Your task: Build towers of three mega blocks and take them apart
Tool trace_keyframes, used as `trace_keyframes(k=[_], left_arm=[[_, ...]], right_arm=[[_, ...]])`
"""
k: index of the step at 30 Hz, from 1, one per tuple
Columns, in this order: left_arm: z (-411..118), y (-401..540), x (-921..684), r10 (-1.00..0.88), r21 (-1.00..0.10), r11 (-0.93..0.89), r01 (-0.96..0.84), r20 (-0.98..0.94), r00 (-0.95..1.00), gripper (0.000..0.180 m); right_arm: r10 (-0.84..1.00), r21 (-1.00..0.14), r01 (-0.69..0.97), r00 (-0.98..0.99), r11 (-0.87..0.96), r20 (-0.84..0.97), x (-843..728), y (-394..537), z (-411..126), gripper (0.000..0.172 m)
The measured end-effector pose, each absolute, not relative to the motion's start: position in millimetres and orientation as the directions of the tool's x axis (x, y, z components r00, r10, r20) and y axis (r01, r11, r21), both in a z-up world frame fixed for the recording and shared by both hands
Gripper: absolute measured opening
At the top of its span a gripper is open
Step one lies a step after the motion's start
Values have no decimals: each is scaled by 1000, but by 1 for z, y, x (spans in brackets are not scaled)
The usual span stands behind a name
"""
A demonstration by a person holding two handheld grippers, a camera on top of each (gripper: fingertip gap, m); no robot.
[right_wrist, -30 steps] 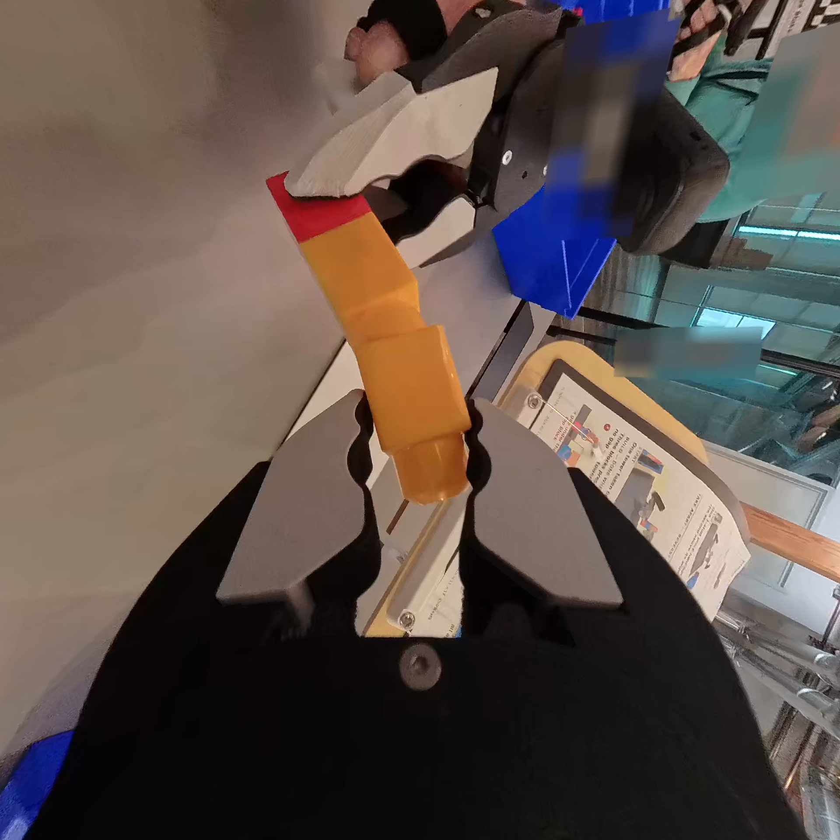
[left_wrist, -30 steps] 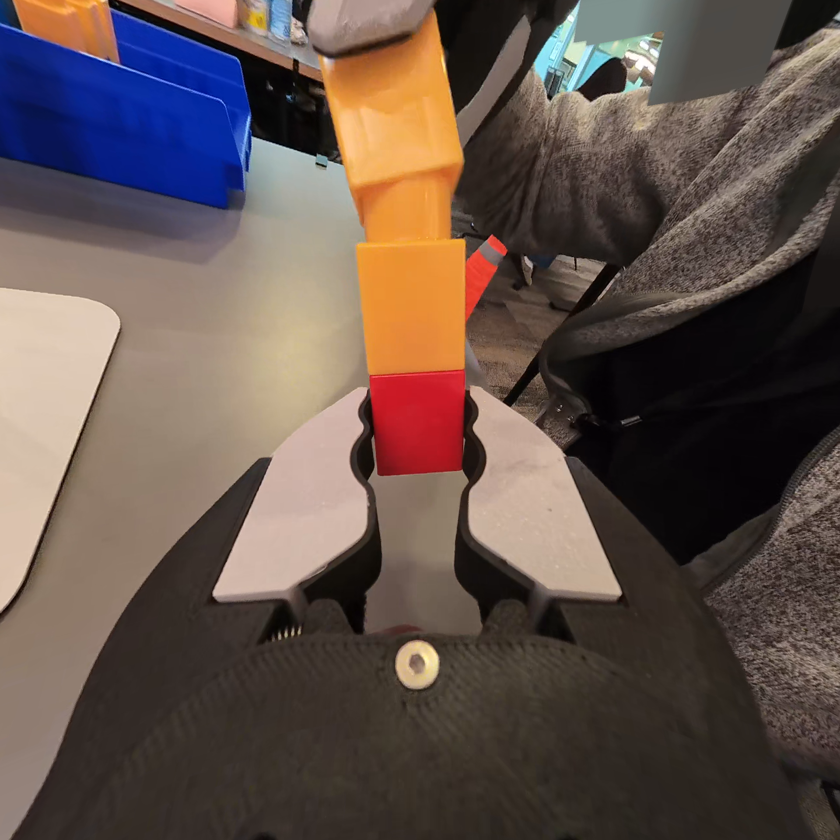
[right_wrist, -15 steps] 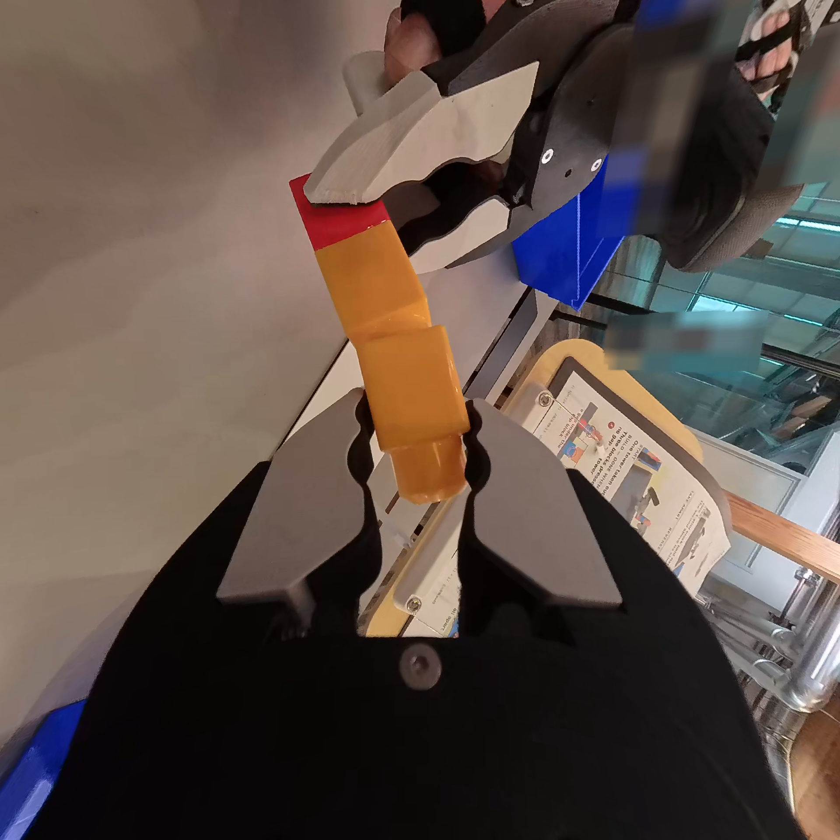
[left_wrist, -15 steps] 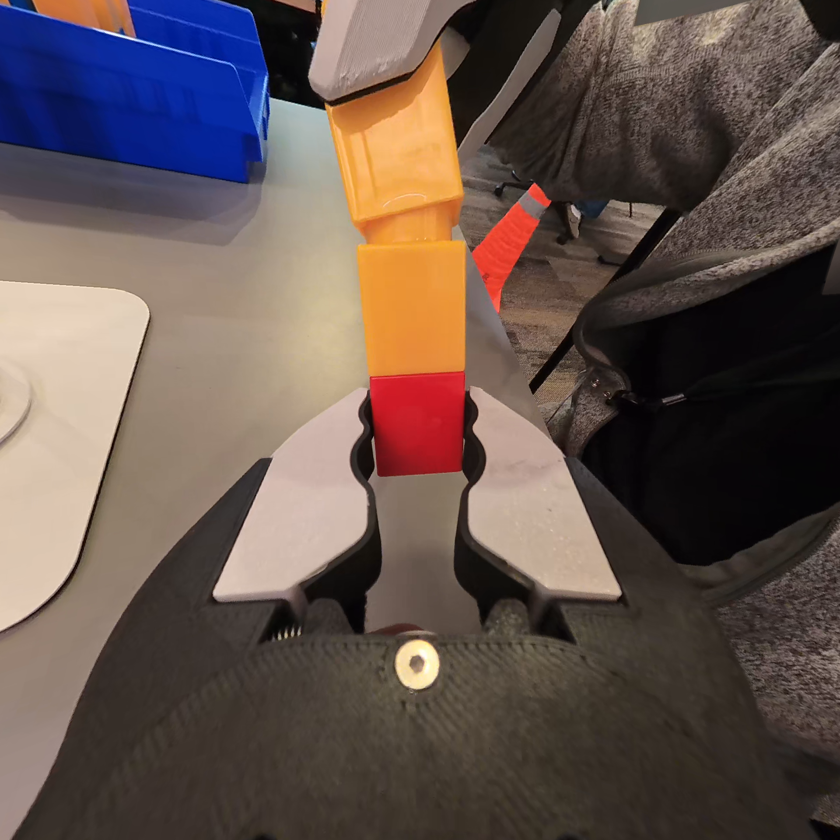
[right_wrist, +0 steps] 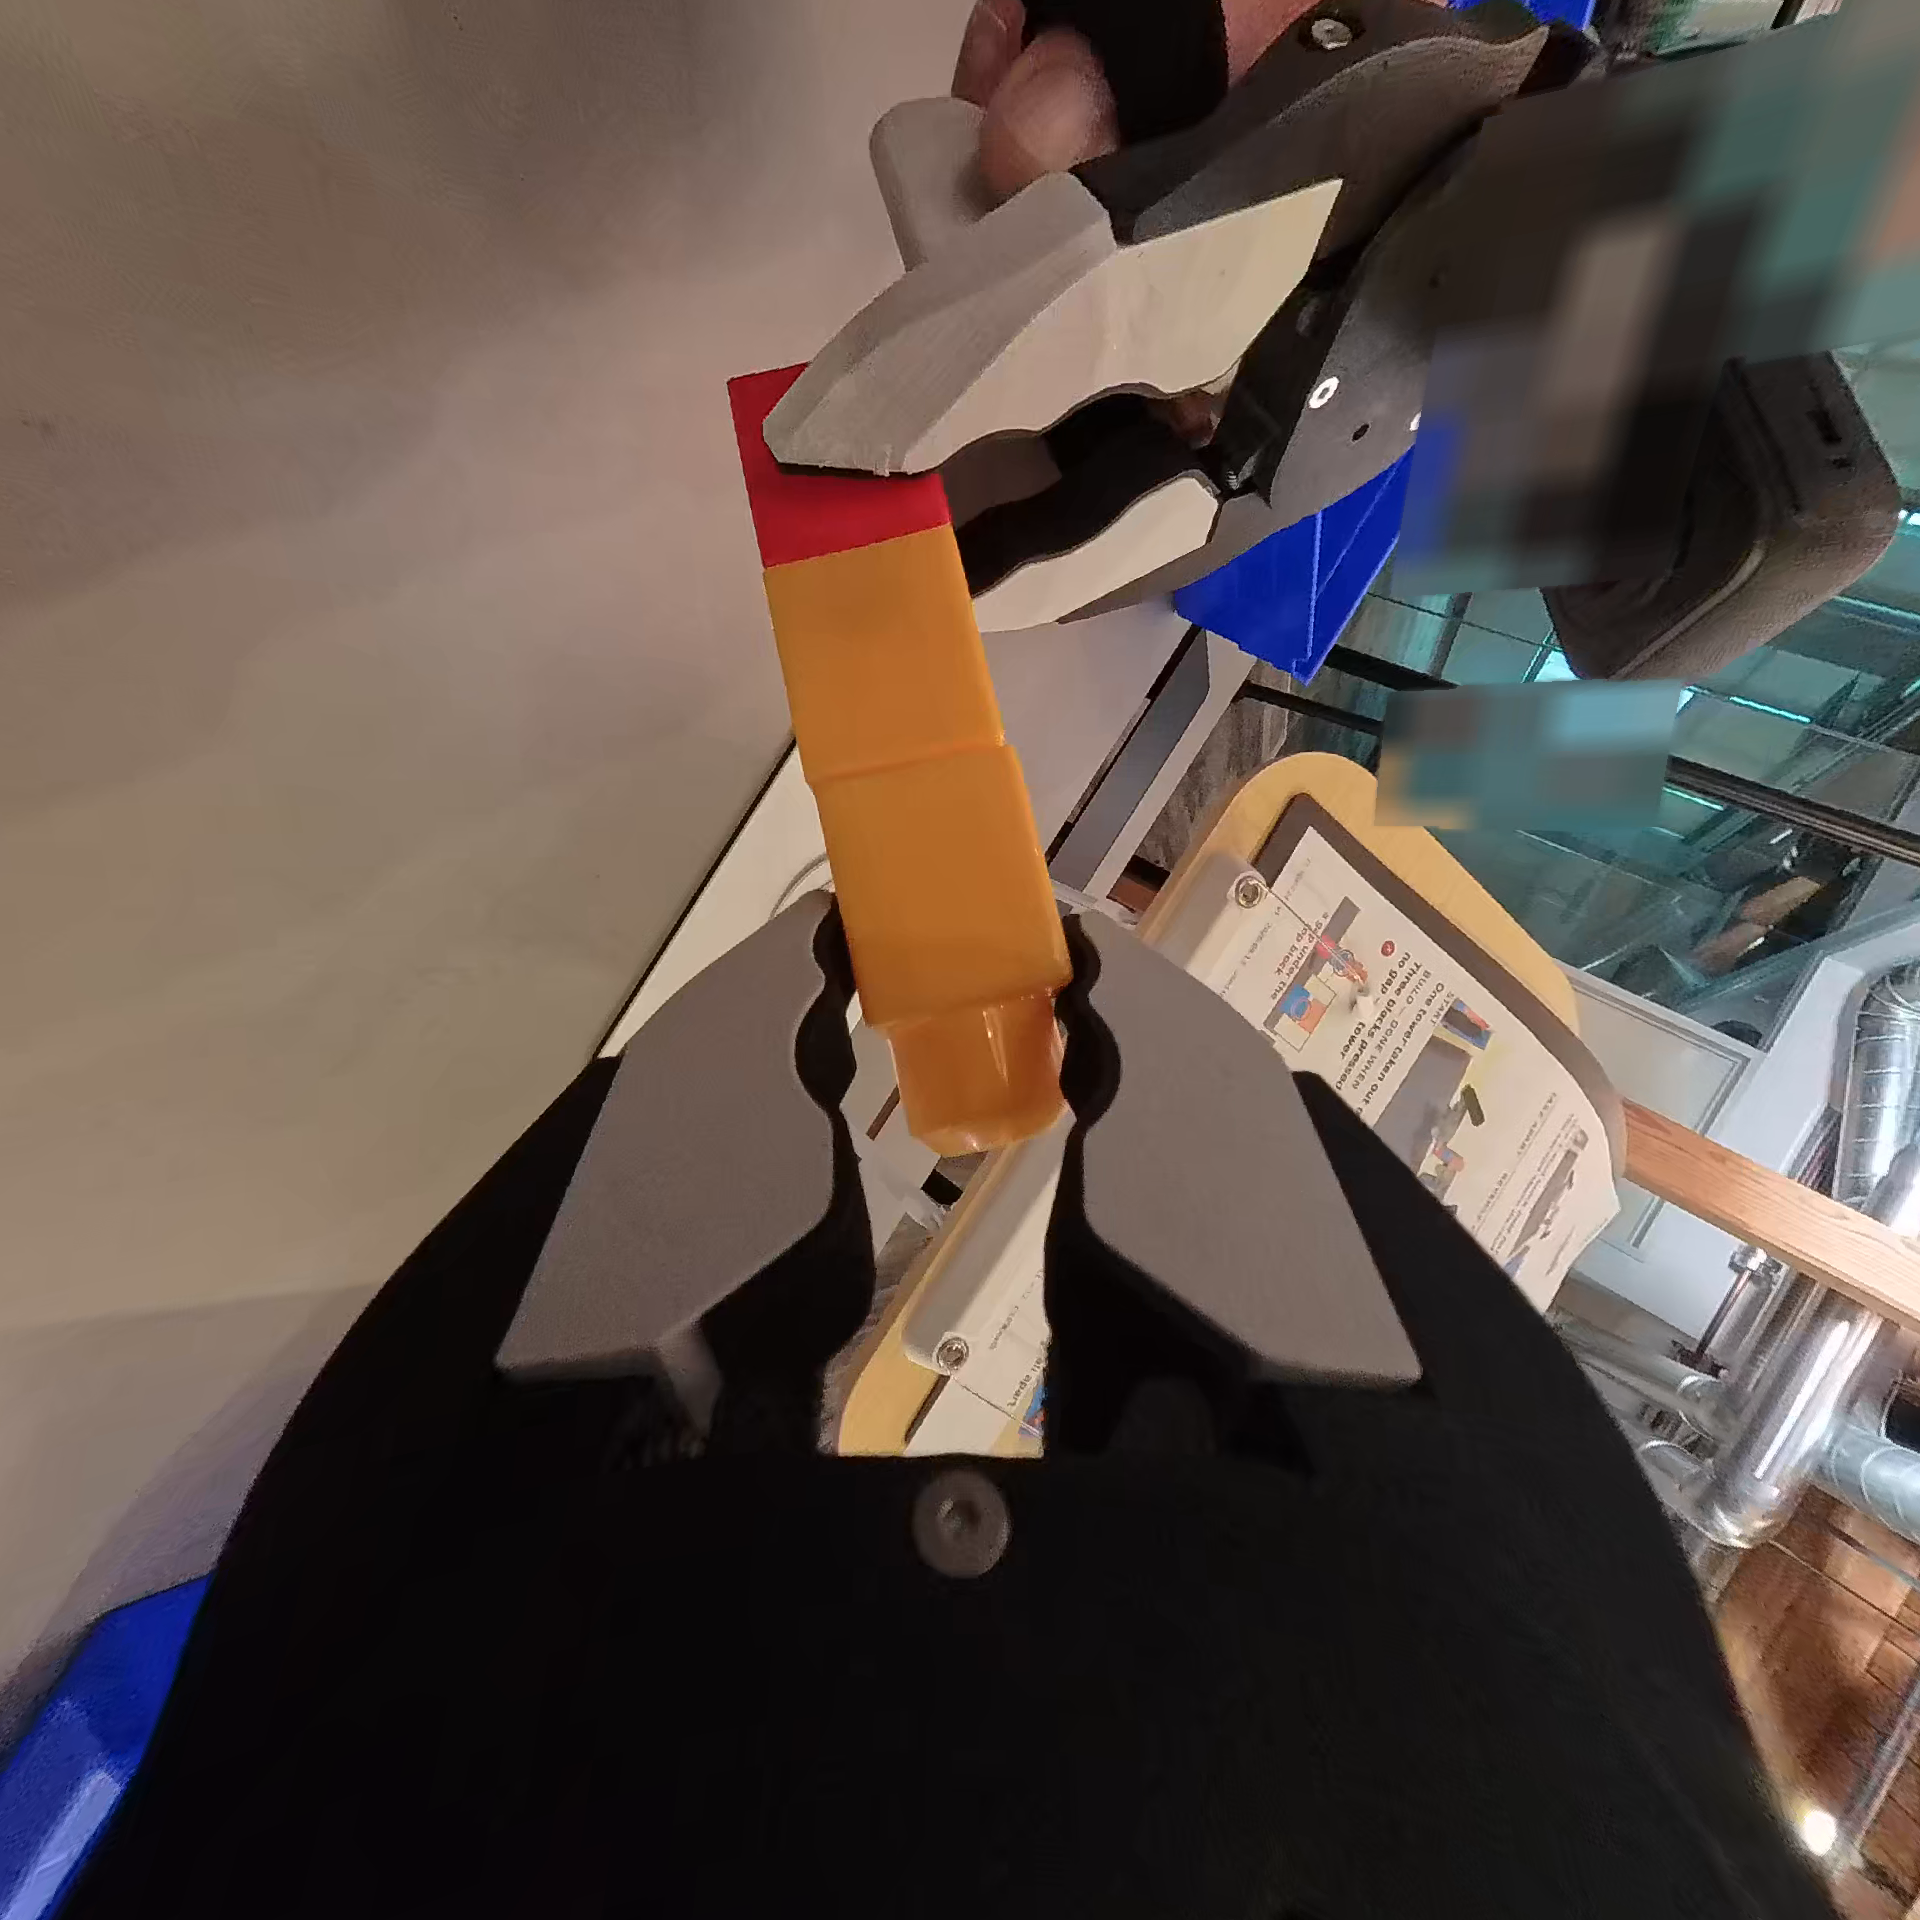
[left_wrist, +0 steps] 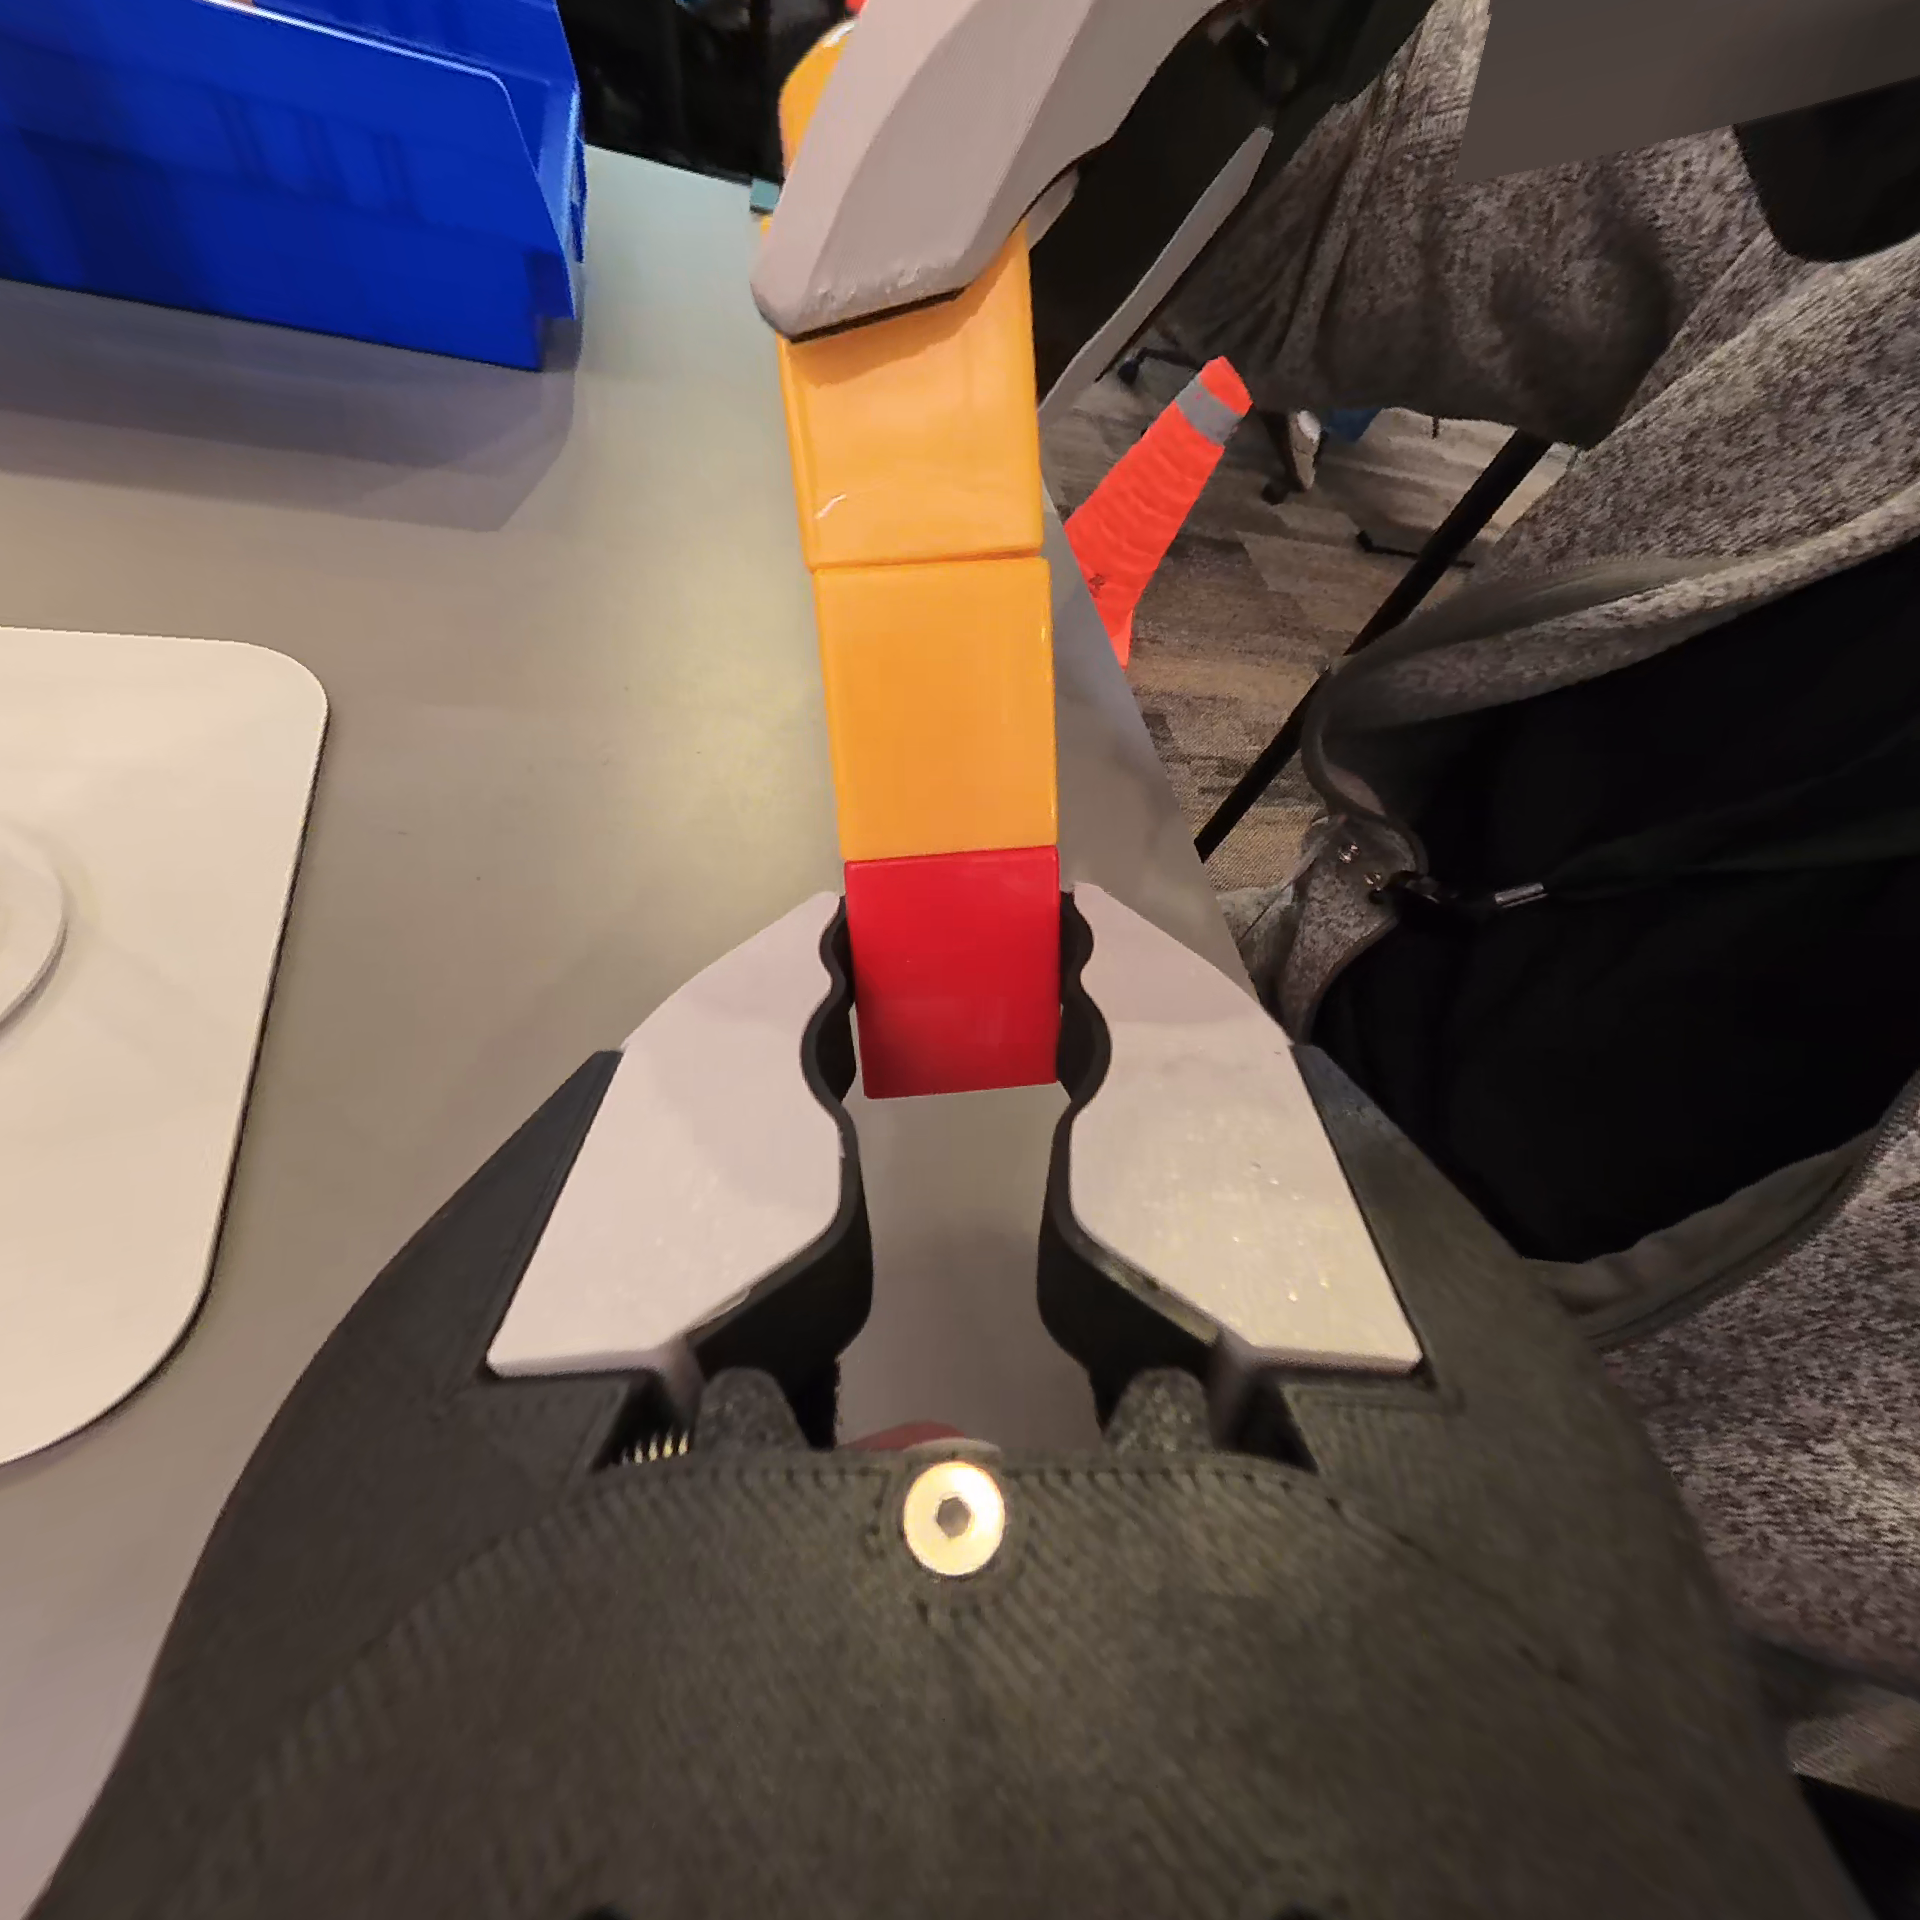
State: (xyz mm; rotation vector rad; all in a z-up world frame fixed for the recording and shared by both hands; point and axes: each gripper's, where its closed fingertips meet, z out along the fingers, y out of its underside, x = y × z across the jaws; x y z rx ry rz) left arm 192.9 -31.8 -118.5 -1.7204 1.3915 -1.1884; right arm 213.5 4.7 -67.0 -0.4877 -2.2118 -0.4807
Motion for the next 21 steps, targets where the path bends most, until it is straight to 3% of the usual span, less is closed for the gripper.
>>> trace_keyframes(k=[21], left_arm=[[-122,-30,194,-948,-836,-272,-476,318,-16,34]], right_arm=[[164,211,491,-614,845,772,217,5,-72,38]])
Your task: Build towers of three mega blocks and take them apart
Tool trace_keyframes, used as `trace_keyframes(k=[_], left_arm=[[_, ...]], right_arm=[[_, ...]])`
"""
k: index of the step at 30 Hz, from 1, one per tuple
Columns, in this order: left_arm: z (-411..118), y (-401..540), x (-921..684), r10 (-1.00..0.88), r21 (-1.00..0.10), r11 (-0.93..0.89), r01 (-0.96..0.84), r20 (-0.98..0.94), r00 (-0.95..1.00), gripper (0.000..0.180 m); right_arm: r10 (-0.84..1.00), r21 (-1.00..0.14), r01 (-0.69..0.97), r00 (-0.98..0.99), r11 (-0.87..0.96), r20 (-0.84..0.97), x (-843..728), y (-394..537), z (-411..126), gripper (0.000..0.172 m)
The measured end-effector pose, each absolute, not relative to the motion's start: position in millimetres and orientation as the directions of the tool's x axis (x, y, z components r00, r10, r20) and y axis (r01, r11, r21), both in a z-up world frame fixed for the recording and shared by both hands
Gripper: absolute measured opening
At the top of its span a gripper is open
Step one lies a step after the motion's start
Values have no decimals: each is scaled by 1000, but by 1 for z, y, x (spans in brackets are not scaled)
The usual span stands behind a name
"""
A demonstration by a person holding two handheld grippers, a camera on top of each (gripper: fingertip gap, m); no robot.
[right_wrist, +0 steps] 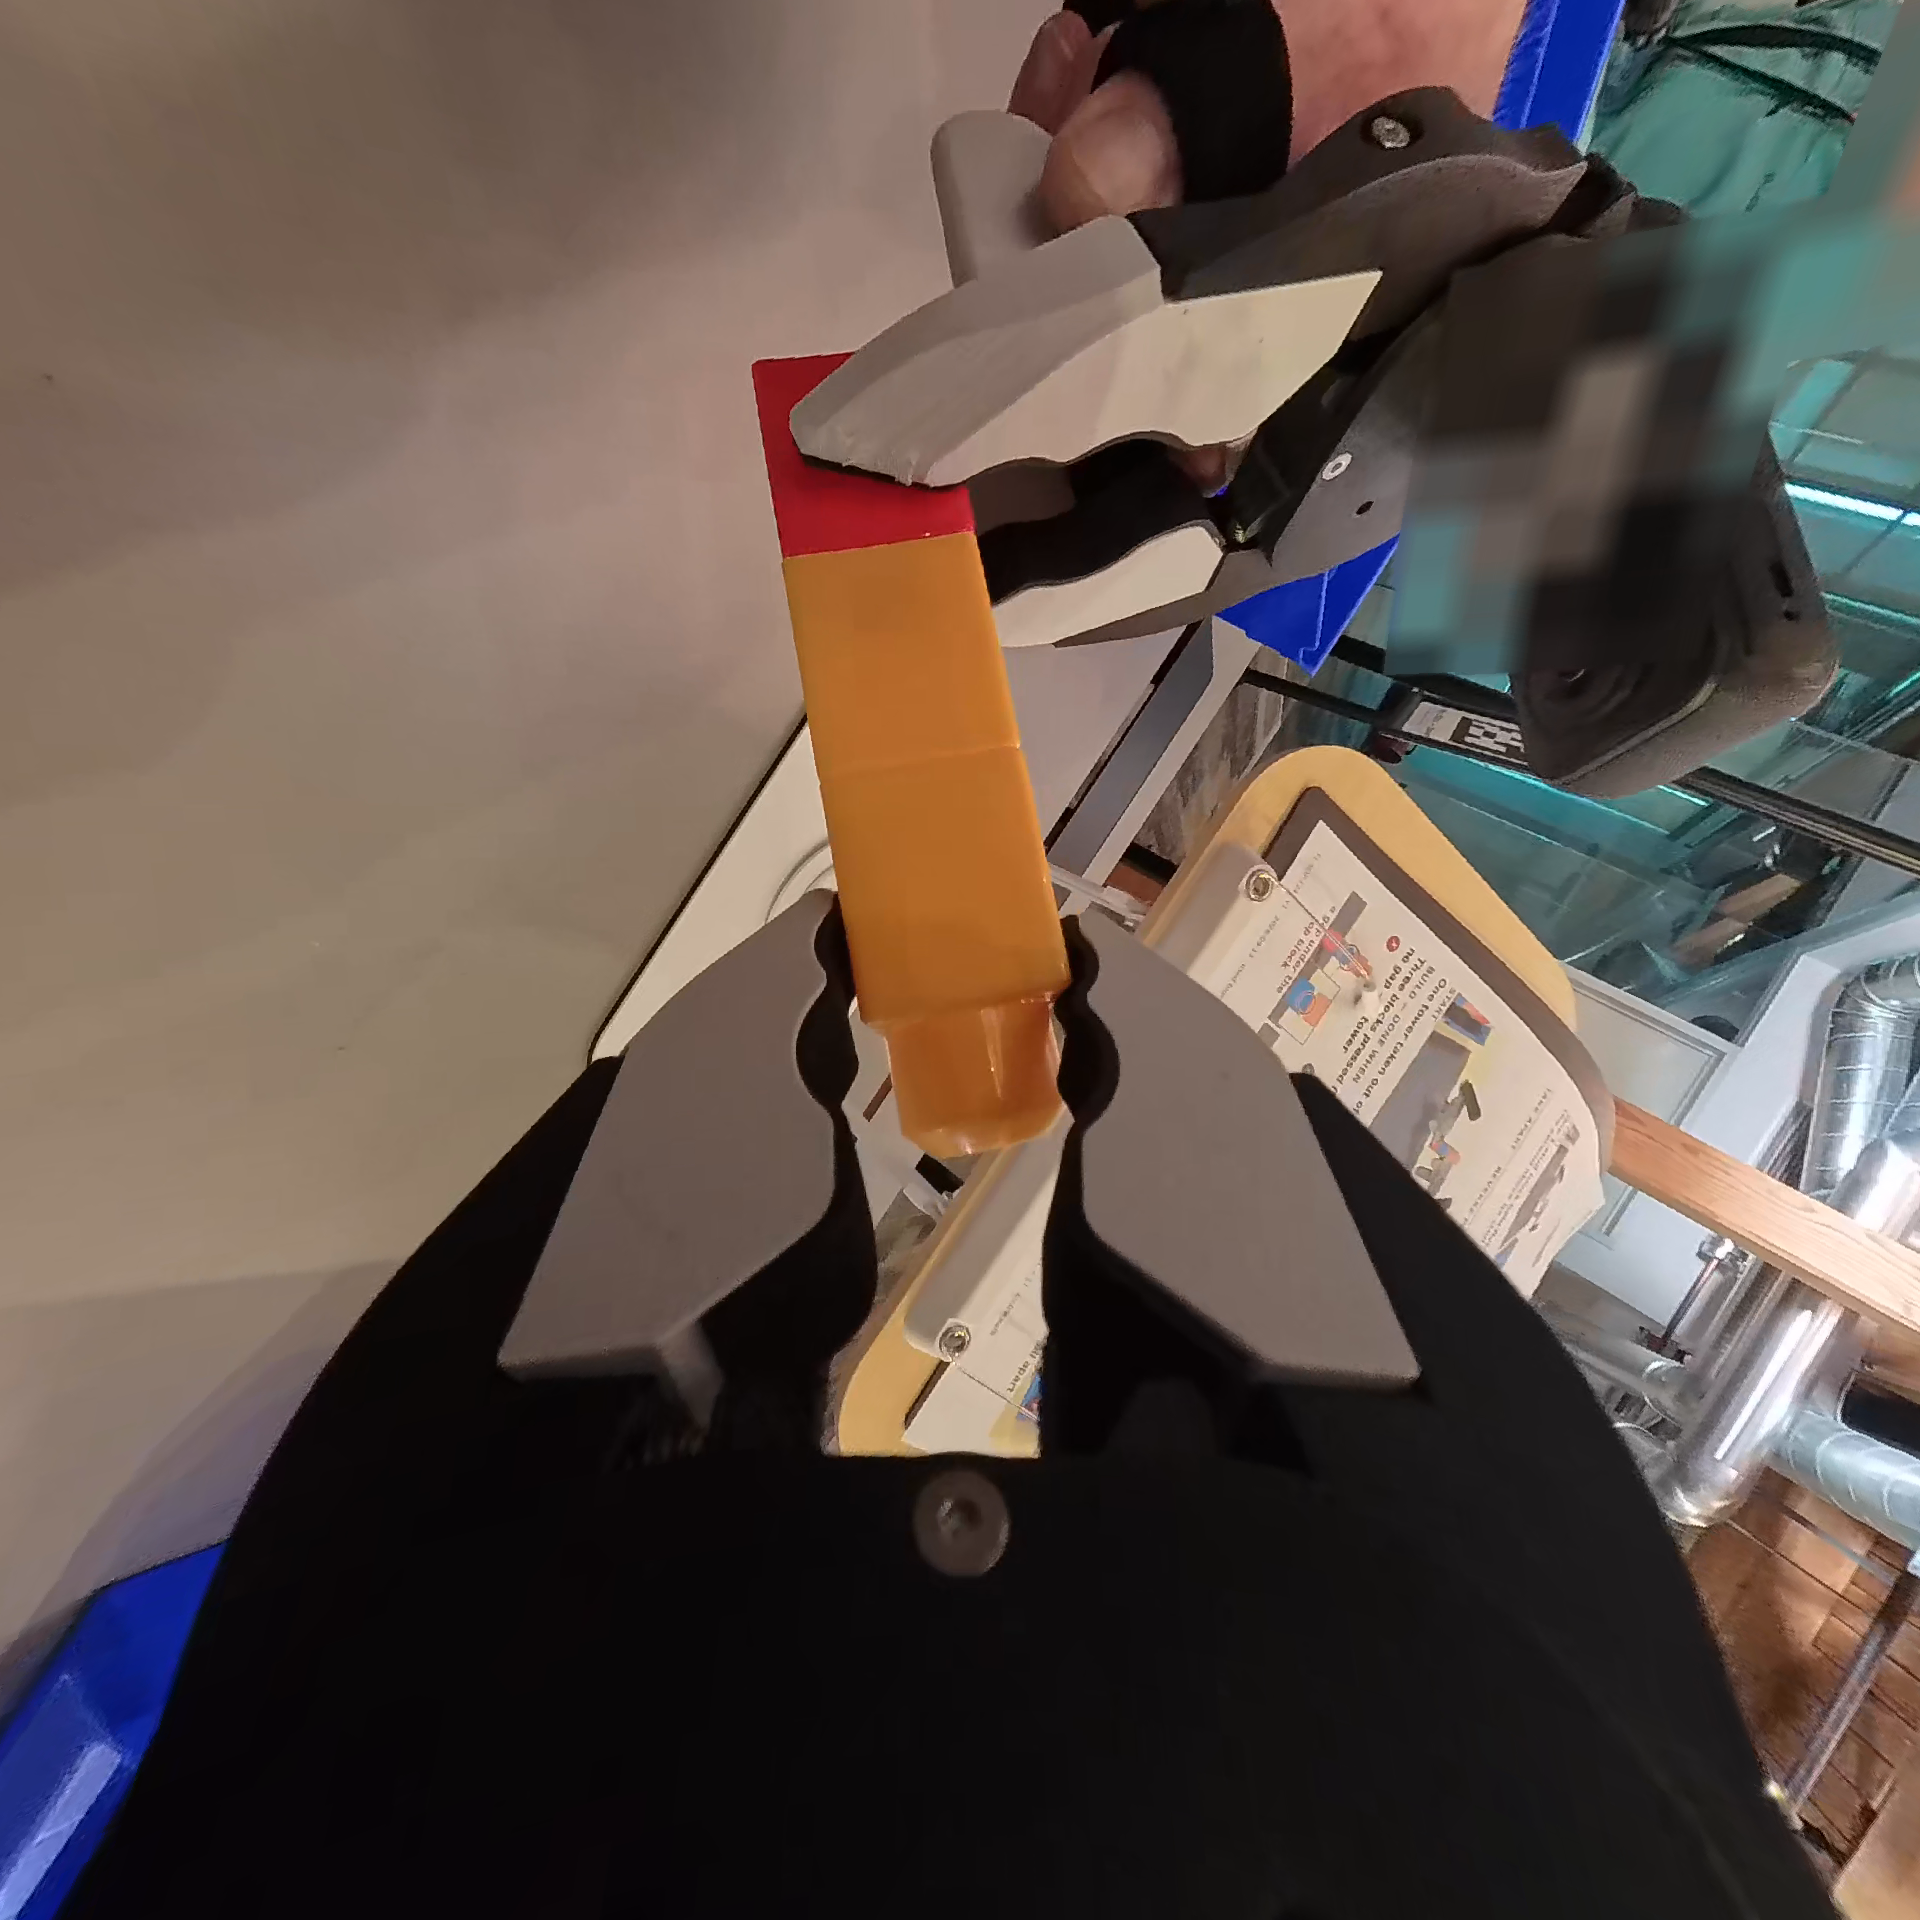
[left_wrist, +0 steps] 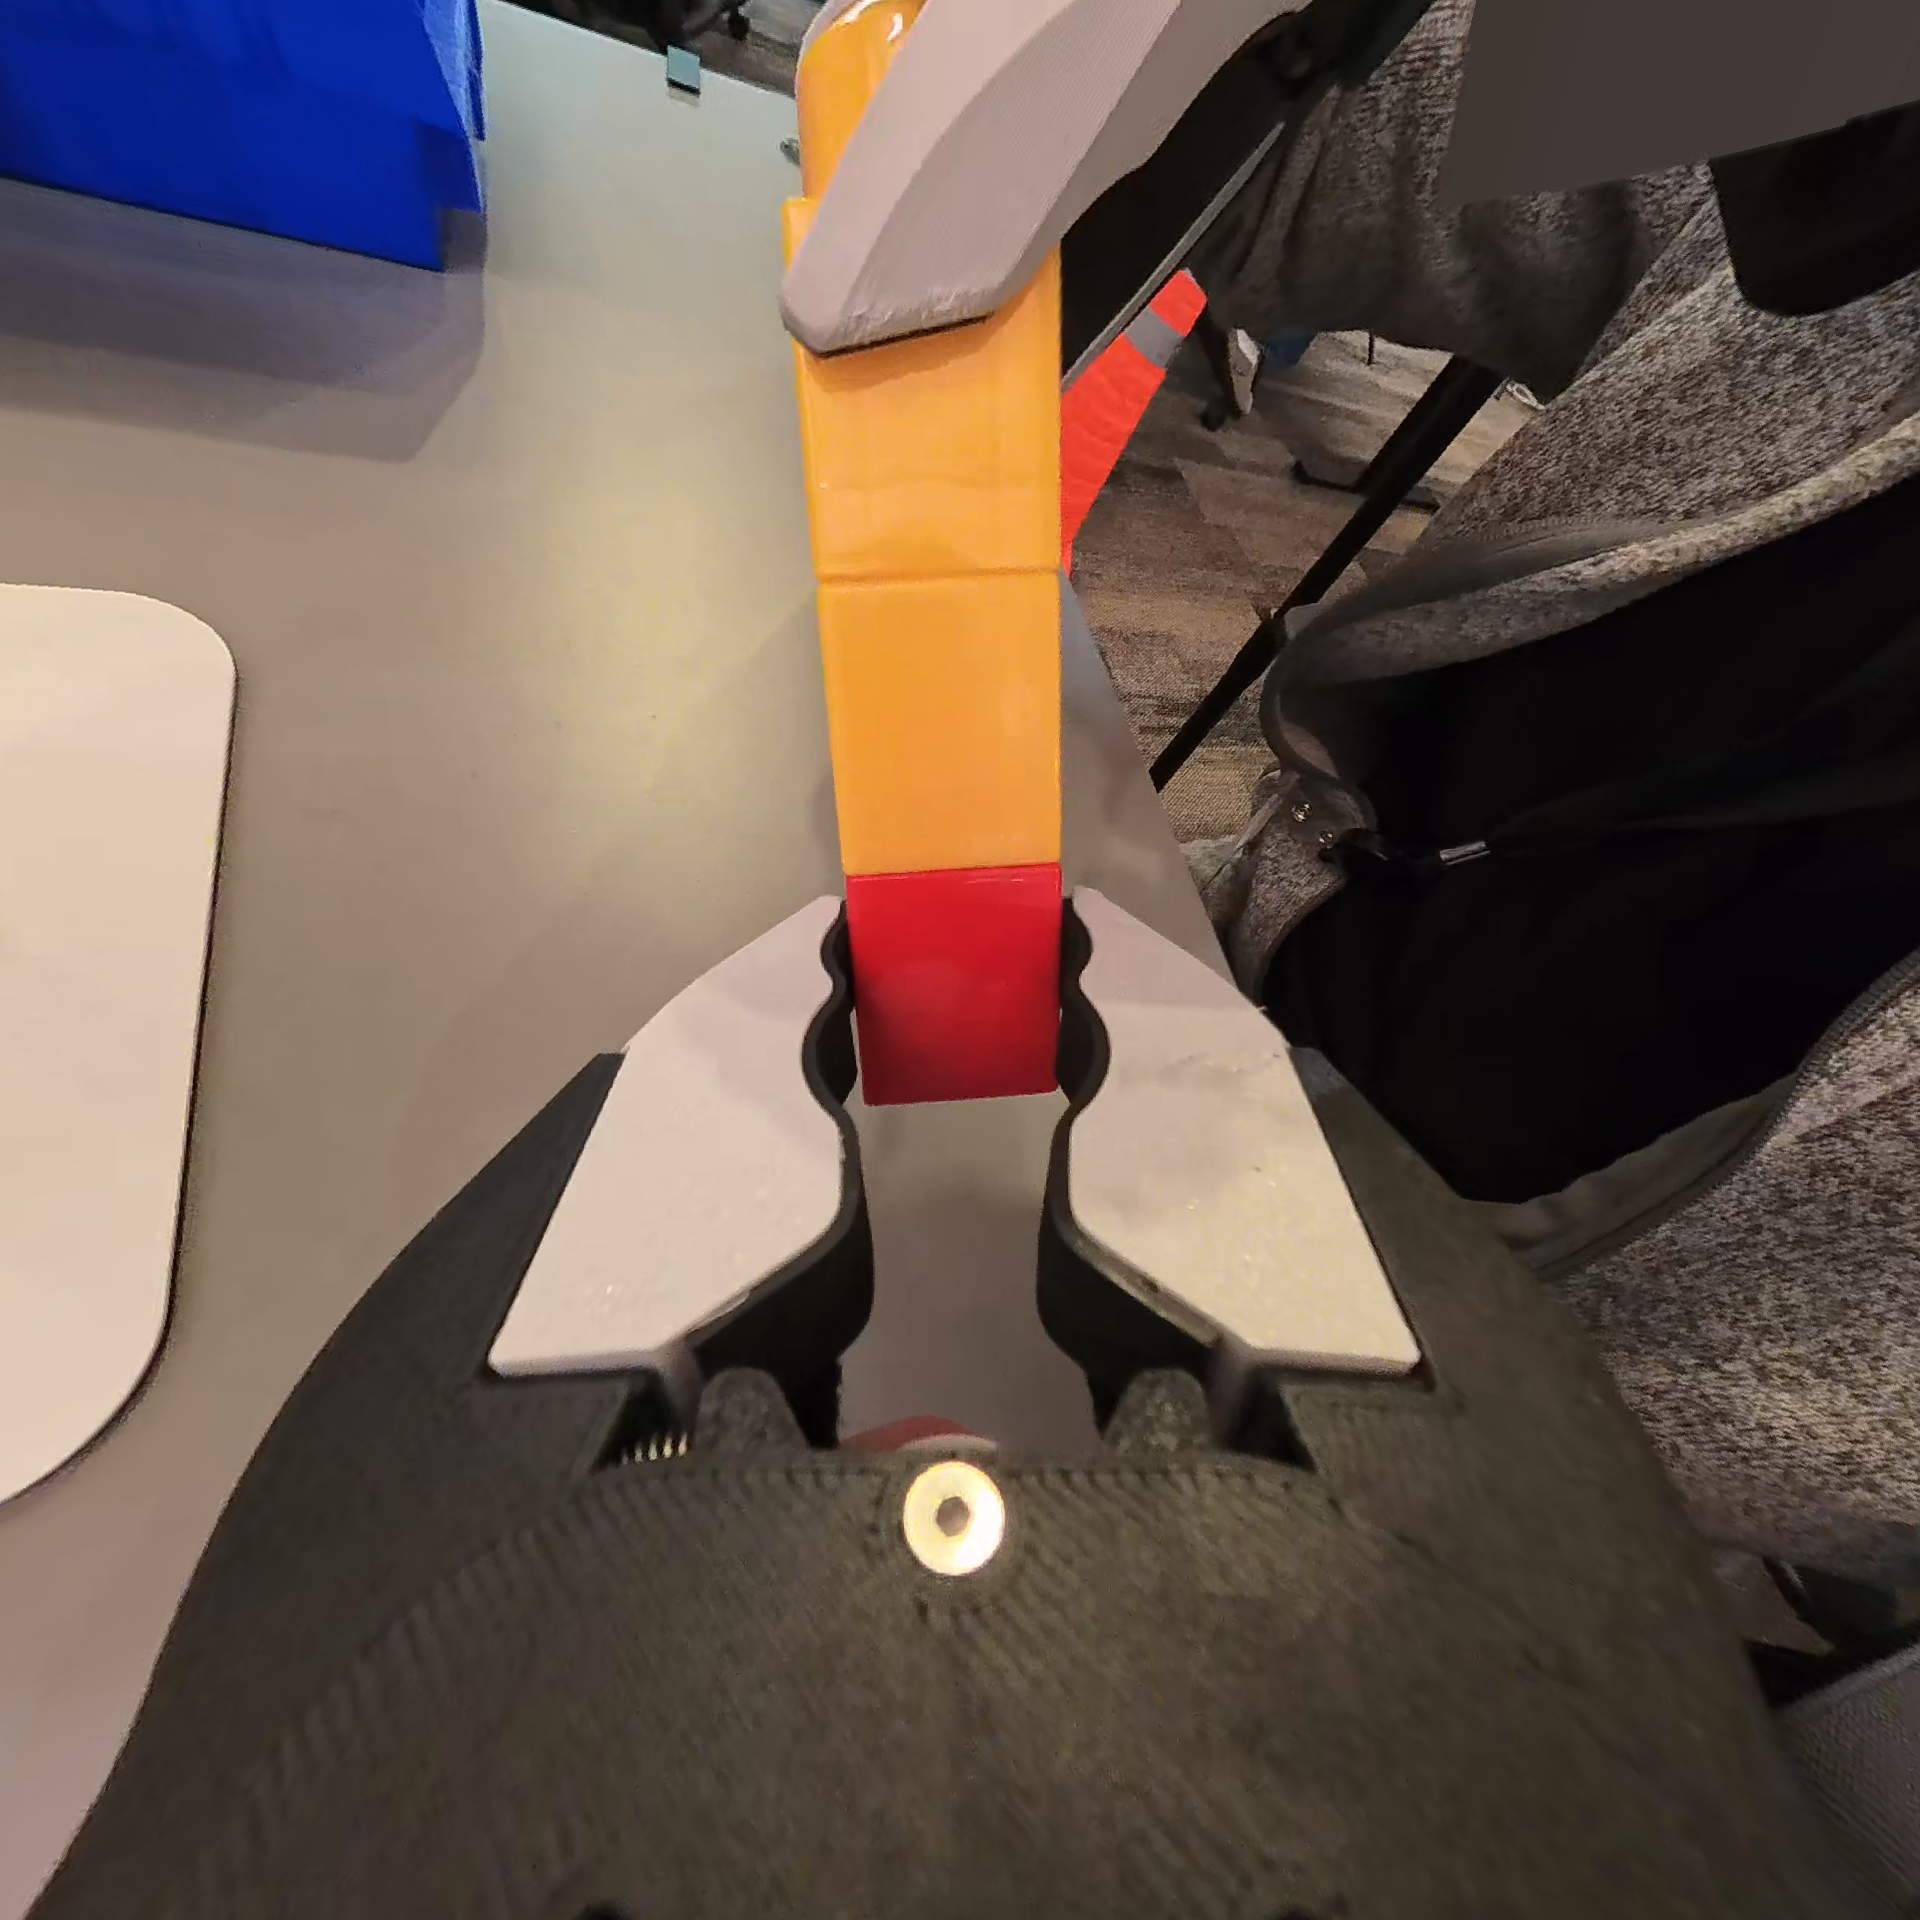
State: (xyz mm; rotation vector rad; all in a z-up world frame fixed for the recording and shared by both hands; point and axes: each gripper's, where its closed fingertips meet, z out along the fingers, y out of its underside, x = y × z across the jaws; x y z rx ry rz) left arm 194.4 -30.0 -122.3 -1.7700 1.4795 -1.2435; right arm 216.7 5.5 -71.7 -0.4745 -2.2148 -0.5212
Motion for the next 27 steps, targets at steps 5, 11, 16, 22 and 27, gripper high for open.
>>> trace_keyframes(k=[5,11,16,22,27], left_arm=[[-126,-27,196,-950,-832,-274,-482,312,0,34],[-124,-24,201,-955,-855,-268,-445,297,3,35],[-121,-29,209,-963,-855,-233,-463,268,-11,43],[-123,-31,222,-968,-825,-197,-530,251,-31,58],[-129,-32,229,-973,-821,-167,-545,228,-46,38]], right_arm=[[182,203,502,-614,841,768,218,8,-76,38],[169,209,497,-611,842,773,222,11,-74,38],[171,195,484,-611,853,773,227,7,-71,38],[115,268,430,-682,862,722,225,0,-72,38],[107,301,412,-723,860,683,229,1,-76,38]])
